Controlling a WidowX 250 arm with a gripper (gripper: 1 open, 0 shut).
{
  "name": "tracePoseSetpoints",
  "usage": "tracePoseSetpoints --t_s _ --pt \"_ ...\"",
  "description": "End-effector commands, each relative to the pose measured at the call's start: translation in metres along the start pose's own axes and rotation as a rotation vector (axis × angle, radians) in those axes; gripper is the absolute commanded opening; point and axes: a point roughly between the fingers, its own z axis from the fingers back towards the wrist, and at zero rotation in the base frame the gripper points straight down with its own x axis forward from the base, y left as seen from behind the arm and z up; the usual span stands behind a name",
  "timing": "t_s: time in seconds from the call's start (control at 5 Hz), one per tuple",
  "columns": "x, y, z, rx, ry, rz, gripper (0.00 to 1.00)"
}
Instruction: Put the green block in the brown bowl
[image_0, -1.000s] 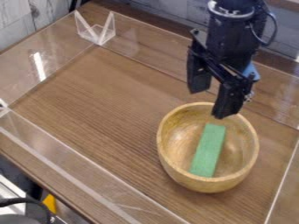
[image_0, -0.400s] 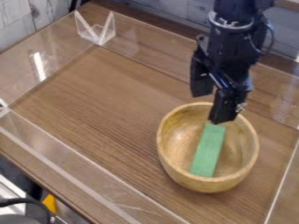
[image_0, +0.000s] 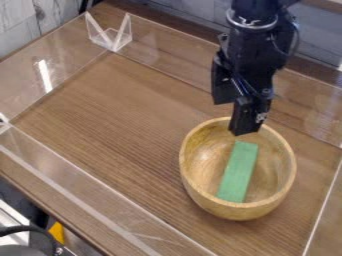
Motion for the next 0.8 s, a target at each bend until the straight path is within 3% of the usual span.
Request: tracePoseSetpoints --t_s 0.0,0.2,0.6 --pt "0.012 0.011 0.020 0.039 -0.045 0.071 0.00" --pt "0.018 0.021 0.030 0.058 -0.054 0.148 0.00" --pt "0.028 0.081 0.007 0.088 -0.057 0.325 0.00"
